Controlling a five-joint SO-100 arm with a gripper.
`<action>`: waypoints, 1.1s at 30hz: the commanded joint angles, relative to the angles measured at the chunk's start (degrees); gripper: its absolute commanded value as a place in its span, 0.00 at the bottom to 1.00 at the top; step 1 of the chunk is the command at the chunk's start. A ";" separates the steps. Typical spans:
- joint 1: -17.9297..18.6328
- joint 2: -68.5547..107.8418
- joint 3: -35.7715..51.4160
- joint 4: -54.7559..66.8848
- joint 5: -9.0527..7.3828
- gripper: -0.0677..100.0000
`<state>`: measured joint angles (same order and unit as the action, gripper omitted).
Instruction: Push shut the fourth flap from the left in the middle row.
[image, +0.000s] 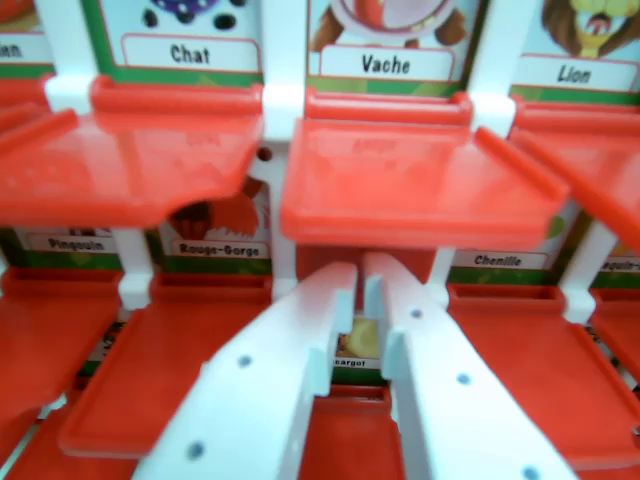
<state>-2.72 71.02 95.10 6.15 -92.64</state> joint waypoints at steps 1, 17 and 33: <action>0.26 6.42 -1.23 -0.53 -0.44 0.00; 0.88 51.59 26.89 11.69 -1.93 0.00; 4.39 102.74 42.01 48.25 -1.41 0.00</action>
<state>1.23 166.20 137.55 49.83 -94.04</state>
